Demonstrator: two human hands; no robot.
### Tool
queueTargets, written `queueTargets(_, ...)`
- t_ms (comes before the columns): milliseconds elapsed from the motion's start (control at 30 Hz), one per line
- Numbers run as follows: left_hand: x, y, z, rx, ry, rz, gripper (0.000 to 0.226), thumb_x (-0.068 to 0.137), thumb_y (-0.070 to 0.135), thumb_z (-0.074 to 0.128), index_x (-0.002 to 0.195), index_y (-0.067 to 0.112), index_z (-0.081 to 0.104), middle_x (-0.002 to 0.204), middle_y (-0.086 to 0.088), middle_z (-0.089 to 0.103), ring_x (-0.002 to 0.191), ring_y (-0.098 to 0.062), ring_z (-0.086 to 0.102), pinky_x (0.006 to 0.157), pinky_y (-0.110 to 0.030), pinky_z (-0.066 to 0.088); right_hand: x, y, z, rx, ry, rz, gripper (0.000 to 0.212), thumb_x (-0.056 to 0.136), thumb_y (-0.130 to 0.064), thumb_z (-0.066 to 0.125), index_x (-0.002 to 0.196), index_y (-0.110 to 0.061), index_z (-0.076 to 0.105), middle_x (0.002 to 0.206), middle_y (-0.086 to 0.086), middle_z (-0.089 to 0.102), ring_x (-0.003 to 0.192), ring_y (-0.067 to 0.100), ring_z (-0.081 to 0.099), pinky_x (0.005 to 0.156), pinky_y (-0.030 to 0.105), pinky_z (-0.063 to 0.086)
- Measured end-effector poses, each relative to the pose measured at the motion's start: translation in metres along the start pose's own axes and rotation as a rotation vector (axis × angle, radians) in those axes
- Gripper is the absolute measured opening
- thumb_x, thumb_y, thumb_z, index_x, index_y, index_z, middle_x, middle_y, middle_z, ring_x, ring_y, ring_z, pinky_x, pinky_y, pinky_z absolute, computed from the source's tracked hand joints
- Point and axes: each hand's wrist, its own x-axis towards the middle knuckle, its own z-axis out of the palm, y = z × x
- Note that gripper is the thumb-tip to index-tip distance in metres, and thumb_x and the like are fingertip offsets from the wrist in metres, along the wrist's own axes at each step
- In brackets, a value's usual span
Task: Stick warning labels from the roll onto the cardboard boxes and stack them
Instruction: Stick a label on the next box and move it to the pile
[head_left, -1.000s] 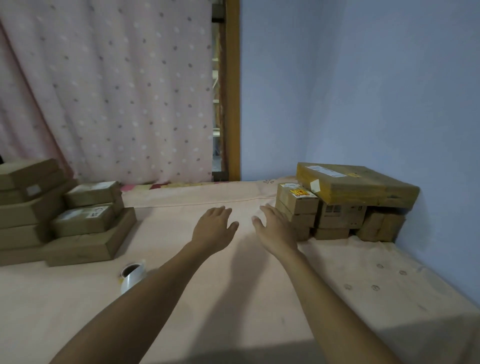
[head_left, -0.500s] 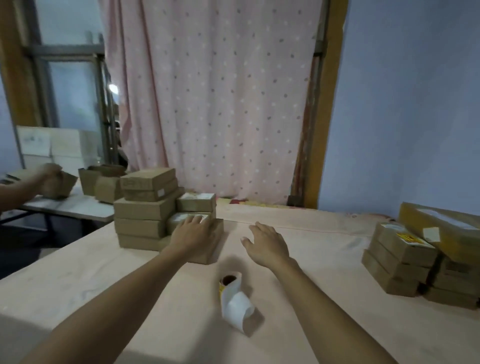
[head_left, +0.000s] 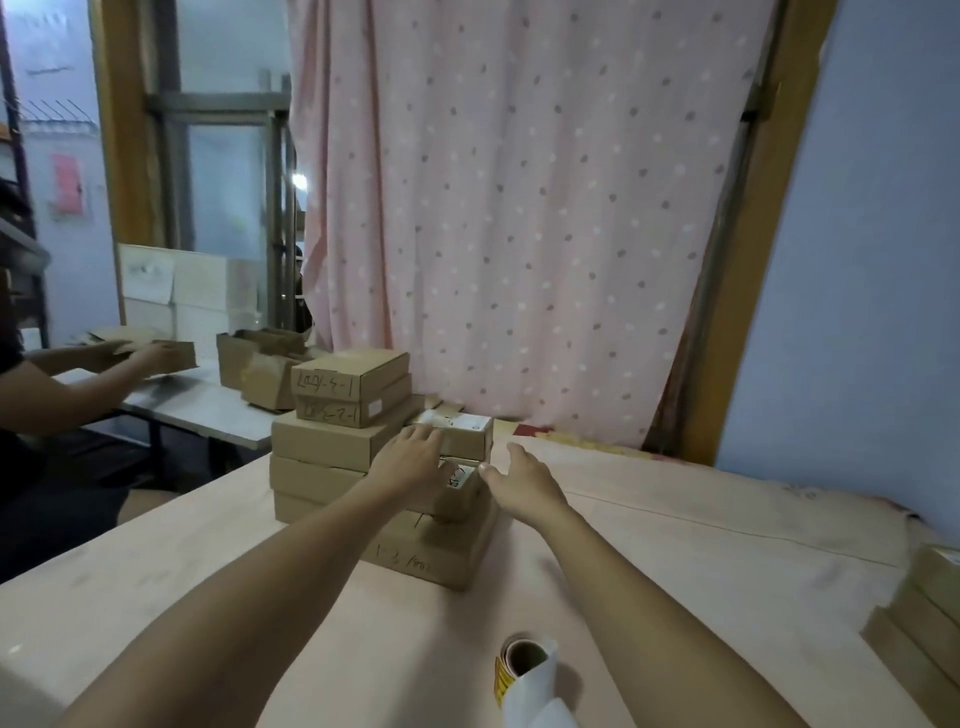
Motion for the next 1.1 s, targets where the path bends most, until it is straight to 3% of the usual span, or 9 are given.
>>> queueTargets(200,0.042,-0.007,0.031,-0.102,0.017,-0.040,0.056,0.098,0.047,0.050,0.146,0.022,0.035,0.152,0.000,0.040,0.139,-0.024,0.038,0.109,-0.042,0.041,0.042,0.006,0.018,0.162,-0.027,0.066,0.062,0.104,-0.047,0.047,0.155,-0.015,0.033,0.159,0.008,0.041,0.144,0.030,0.041,0.109,0.038,0.038)
queueTargets(433,0.071,-0.023,0.051,-0.037,-0.011,-0.024,0.074,0.101,0.044,0.047,0.161,0.018,0.013,0.169,-0.004,0.012,0.156,-0.023,0.010,0.125,-0.040,0.015,0.092,0.013,0.038,0.468,-0.022,0.169,0.061,0.105,-0.045,0.046,0.157,-0.016,0.030,0.158,0.008,0.041,0.138,0.029,0.048,0.109,0.039,0.041)
queueTargets(633,0.070,-0.027,0.064,-0.116,-0.009,-0.010,0.075,0.103,0.041,0.047,0.162,0.016,0.008,0.170,-0.005,0.005,0.157,-0.024,0.002,0.124,-0.038,0.013,0.102,0.007,0.060,0.647,0.038,0.172,0.050,0.102,-0.040,0.050,0.149,-0.024,0.044,0.142,0.001,0.059,0.121,0.022,0.058,0.095,0.033,0.046)
queueTargets(767,0.061,-0.026,0.062,-0.140,-0.041,0.000,0.078,0.103,0.043,0.046,0.163,0.016,0.003,0.171,-0.004,-0.003,0.157,-0.021,-0.006,0.125,-0.037,0.006,0.092,0.007,0.065,0.728,0.176,0.200,0.056,0.100,-0.036,0.058,0.149,-0.019,0.039,0.136,0.001,0.062,0.116,0.022,0.059,0.087,0.028,0.041)
queueTargets(833,0.054,-0.023,0.062,-0.171,-0.054,-0.005,0.077,0.104,0.043,0.045,0.163,0.017,0.002,0.171,-0.002,-0.005,0.157,-0.019,-0.008,0.125,-0.035,0.004,0.091,0.010,0.067,0.834,0.219,0.235,0.060,0.098,-0.038,0.061,0.150,-0.020,0.038,0.130,-0.001,0.062,0.113,0.022,0.057,0.091,0.030,0.042)
queueTargets(933,0.043,-0.020,0.062,-0.212,-0.038,0.005,0.076,0.104,0.042,0.045,0.163,0.018,0.004,0.171,0.001,-0.005,0.156,-0.016,-0.007,0.125,-0.033,0.005,0.090,0.011,0.068,1.033,0.244,0.313,0.062,0.088,-0.045,0.069,0.141,-0.025,0.044,0.127,-0.001,0.061,0.109,0.020,0.059,0.104,0.039,0.049)
queueTargets(1000,0.037,-0.018,0.061,-0.248,-0.006,0.011,0.075,0.104,0.042,0.046,0.163,0.020,0.007,0.171,0.003,-0.001,0.156,-0.014,-0.003,0.126,-0.034,0.011,0.085,0.013,0.065,1.095,0.260,0.346,0.067,0.086,-0.039,0.073,0.144,-0.022,0.043,0.128,0.002,0.060,0.101,0.019,0.063,0.102,0.042,0.054)
queueTargets(1100,0.031,-0.013,0.058,-0.270,0.011,0.024,0.075,0.102,0.040,0.050,0.162,0.020,0.012,0.170,0.004,0.005,0.156,-0.015,0.007,0.124,-0.038,0.023,0.073,0.016,0.056,1.118,0.235,0.373,0.083,0.090,-0.027,0.076,0.157,-0.017,0.028,0.135,0.007,0.054,0.082,0.010,0.060,0.093,0.035,0.057)
